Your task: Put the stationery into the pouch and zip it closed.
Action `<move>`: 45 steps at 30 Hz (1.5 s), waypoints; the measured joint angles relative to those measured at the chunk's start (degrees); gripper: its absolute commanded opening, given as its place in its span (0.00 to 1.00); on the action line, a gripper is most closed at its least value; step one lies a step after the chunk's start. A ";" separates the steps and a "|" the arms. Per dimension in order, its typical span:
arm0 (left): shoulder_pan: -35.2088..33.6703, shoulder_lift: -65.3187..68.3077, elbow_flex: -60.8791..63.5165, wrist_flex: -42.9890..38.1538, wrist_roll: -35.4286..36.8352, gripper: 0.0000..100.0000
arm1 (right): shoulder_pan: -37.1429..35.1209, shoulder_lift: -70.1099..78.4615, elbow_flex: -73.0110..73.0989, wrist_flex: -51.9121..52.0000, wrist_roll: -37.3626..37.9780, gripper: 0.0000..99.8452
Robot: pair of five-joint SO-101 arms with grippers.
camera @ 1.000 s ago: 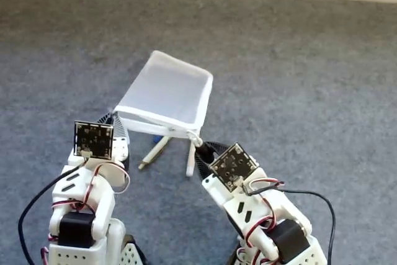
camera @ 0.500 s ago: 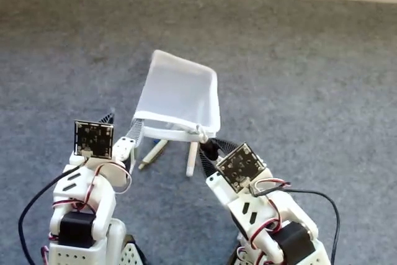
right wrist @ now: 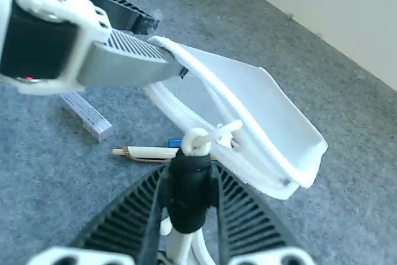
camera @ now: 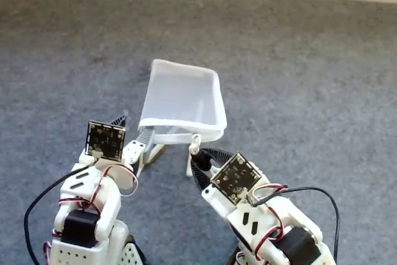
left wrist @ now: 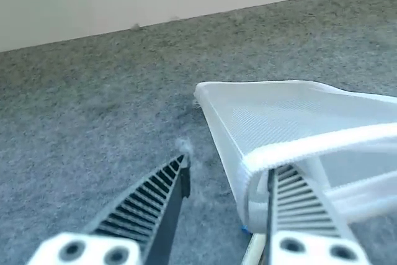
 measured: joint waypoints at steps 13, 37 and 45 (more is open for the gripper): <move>1.49 0.00 1.76 0.00 -1.93 0.02 | -0.35 -0.09 -5.80 0.35 -2.81 0.01; -4.92 0.00 -3.25 6.51 -3.78 0.03 | 8.44 -0.70 -5.89 0.35 -21.45 0.37; -10.11 0.00 -7.30 7.03 -0.53 0.03 | 9.23 -0.70 -5.89 0.35 -22.68 0.36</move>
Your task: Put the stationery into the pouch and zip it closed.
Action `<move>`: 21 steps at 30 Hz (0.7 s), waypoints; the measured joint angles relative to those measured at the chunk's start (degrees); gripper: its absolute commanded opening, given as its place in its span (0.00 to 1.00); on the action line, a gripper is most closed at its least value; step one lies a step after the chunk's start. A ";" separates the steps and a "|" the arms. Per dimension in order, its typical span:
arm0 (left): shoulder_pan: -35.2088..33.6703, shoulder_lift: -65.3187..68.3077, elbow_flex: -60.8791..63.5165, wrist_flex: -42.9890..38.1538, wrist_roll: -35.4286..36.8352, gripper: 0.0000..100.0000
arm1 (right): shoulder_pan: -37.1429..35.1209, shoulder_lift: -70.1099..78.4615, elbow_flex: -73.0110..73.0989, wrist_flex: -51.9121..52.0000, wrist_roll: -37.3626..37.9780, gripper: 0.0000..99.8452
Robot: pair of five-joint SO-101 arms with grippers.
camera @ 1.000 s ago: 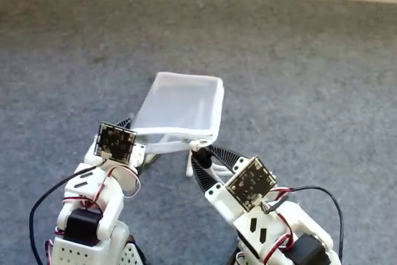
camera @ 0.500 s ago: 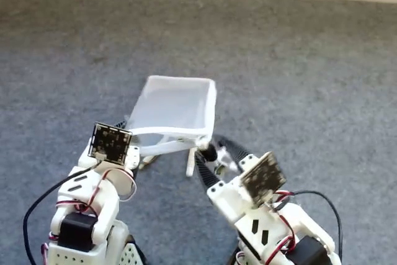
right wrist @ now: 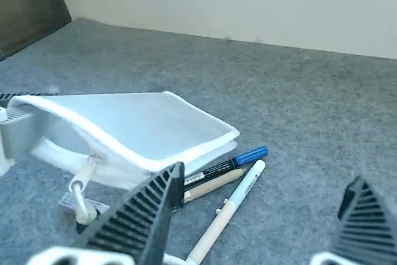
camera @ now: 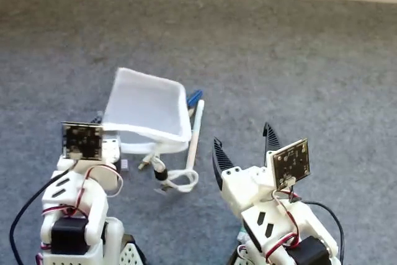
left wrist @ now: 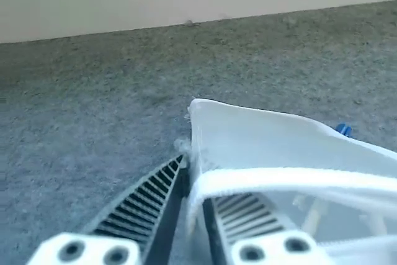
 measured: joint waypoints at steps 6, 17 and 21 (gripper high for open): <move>-5.36 0.00 -2.55 0.00 3.87 0.03 | 0.00 3.08 0.00 -0.88 0.00 0.34; -6.24 0.00 -2.73 0.00 4.75 0.03 | 0.97 30.95 0.00 -12.57 0.00 0.30; -6.15 0.00 -2.73 0.00 4.75 0.03 | 1.76 39.30 0.00 -17.58 0.00 0.30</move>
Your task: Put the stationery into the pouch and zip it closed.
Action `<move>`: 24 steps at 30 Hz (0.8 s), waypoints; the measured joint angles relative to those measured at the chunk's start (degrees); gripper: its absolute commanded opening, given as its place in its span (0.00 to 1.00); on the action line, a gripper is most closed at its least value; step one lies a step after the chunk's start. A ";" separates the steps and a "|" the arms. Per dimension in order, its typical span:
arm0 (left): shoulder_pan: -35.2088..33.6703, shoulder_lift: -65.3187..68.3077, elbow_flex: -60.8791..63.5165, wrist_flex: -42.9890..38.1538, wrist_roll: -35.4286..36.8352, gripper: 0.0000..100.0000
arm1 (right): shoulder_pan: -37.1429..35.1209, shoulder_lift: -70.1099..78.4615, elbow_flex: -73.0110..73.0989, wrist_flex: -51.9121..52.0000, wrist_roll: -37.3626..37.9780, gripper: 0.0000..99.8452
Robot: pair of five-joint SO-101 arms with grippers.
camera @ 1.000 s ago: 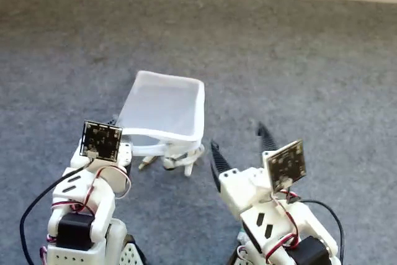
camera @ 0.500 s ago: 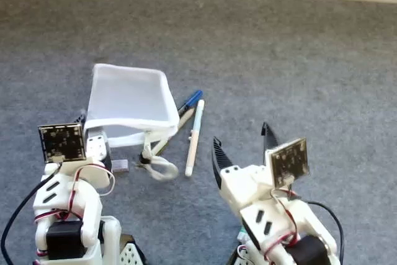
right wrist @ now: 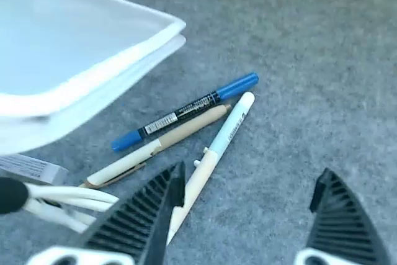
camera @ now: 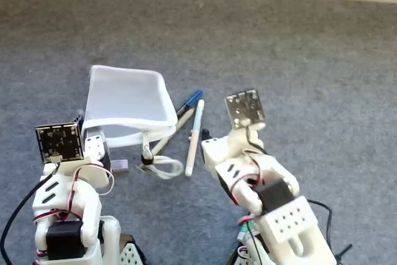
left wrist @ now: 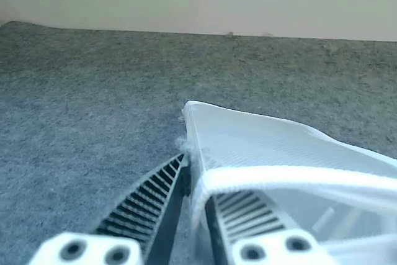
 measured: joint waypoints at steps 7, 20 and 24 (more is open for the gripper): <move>-2.29 0.00 0.00 0.00 0.00 0.03 | 0.26 13.80 -0.26 -6.59 0.00 0.30; -2.29 0.00 0.00 0.00 0.00 0.03 | 0.26 44.57 -17.49 -6.33 -3.87 0.30; -2.29 0.00 0.00 0.00 0.00 0.03 | 0.26 52.75 -25.58 -1.49 -3.87 0.30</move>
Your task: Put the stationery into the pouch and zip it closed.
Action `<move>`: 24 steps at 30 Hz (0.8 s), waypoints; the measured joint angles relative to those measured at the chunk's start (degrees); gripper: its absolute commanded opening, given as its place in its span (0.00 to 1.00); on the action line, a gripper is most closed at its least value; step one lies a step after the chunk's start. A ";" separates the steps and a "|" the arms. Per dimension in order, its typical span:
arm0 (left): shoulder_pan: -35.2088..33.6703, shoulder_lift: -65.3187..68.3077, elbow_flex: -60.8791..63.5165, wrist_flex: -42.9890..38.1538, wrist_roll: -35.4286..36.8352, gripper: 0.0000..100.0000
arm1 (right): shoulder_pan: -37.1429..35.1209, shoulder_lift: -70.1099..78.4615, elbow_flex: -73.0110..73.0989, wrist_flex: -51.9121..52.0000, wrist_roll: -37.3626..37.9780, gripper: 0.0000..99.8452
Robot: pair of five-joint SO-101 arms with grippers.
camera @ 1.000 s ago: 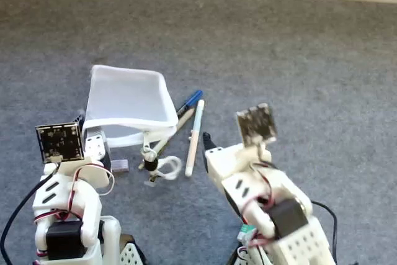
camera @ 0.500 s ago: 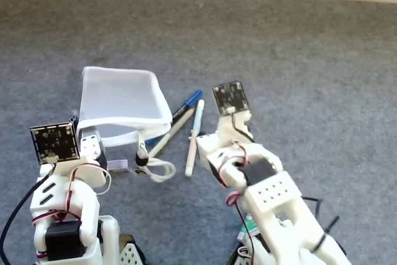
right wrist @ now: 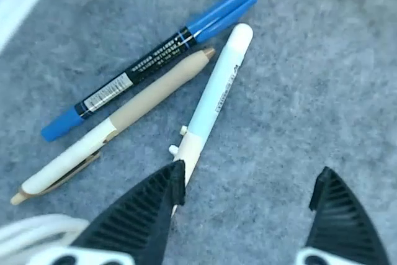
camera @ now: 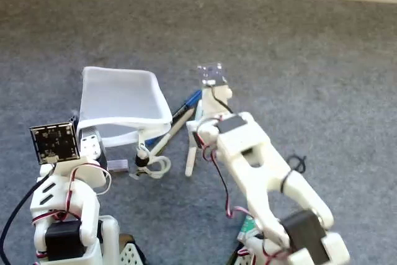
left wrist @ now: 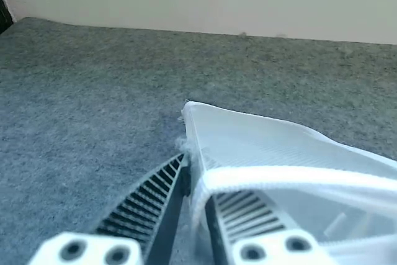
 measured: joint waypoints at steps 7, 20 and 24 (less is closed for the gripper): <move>0.00 0.00 0.00 0.00 0.00 0.03 | 0.00 12.40 -11.96 5.10 0.00 0.30; 0.00 0.00 0.00 0.00 0.00 0.03 | 0.00 26.46 -22.59 5.45 -4.75 0.29; 0.00 0.00 0.00 0.00 0.00 0.03 | 0.62 31.03 -26.29 5.54 -4.92 0.19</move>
